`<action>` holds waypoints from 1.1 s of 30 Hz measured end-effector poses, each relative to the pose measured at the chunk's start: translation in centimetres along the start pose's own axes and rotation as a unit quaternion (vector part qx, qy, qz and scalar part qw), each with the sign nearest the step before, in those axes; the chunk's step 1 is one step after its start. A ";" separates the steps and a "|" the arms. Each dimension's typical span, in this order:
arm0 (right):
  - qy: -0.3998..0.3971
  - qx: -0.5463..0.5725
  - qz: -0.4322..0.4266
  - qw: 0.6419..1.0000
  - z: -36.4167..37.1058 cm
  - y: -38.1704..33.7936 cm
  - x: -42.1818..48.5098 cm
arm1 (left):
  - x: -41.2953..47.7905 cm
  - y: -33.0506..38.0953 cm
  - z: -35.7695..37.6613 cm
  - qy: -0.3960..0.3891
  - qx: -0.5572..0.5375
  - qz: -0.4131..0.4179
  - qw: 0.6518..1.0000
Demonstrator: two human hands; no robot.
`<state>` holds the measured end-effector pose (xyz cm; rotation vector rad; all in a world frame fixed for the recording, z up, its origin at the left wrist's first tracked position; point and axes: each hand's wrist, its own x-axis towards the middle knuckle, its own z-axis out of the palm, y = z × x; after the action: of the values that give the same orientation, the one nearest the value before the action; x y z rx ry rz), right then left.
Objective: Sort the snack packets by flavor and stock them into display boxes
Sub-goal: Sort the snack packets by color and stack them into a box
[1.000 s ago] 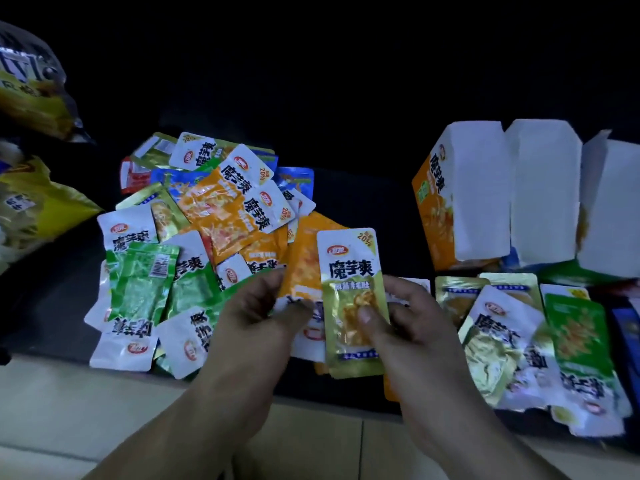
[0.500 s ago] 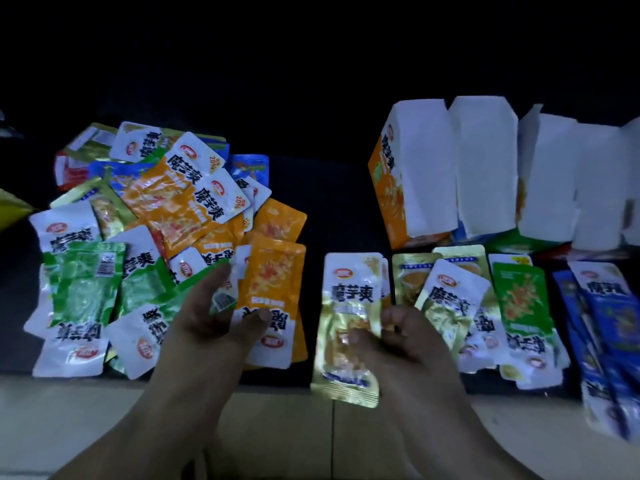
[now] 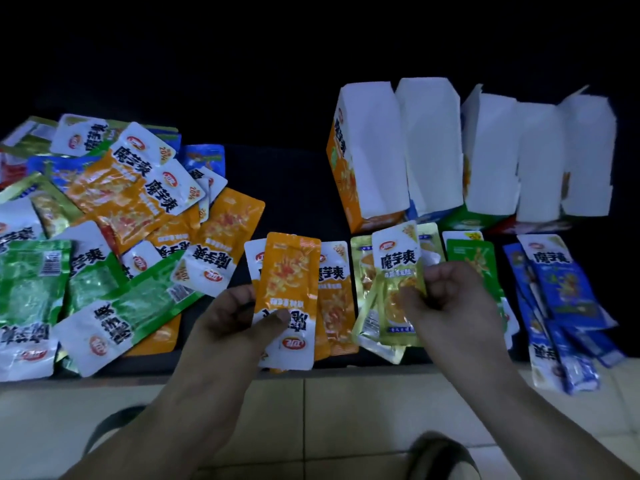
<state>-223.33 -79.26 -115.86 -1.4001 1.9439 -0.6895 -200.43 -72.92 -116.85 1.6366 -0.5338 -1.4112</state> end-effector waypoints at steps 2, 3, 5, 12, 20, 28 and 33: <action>-0.011 -0.160 -0.044 0.986 -0.2 0.6 0.5 | 0.4 -0.3 0.3 -0.001 -0.014 -0.002 1.000; -0.004 -0.217 -0.067 0.974 -0.2 0.8 0.6 | 0.8 -0.7 0.3 -0.008 -0.022 0.002 1.000; 0.028 -0.285 -0.152 0.946 -0.3 1.4 0.9 | 1.3 -0.8 0.9 -0.028 -0.032 -0.007 0.999; 0.001 -0.283 -0.344 0.895 0.7 3.1 1.0 | 2.3 -1.2 1.8 -0.052 0.270 0.118 0.954; -0.016 -0.271 -0.389 0.880 1.7 1.3 0.2 | 2.6 -2.6 0.2 0.001 0.367 0.233 0.901; -0.133 -0.333 -0.368 0.858 3.8 1.5 -0.8 | 2.2 -3.7 1.2 -0.033 0.351 0.260 0.899; -0.124 -0.333 -0.366 0.860 4.1 1.3 -1.0 | 2.8 -2.6 0.8 -0.034 0.263 0.204 0.942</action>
<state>-220.80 -78.10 -119.33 -2.5751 1.4508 -0.0890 -201.00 -73.99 -120.53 1.7473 -1.2989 -1.0646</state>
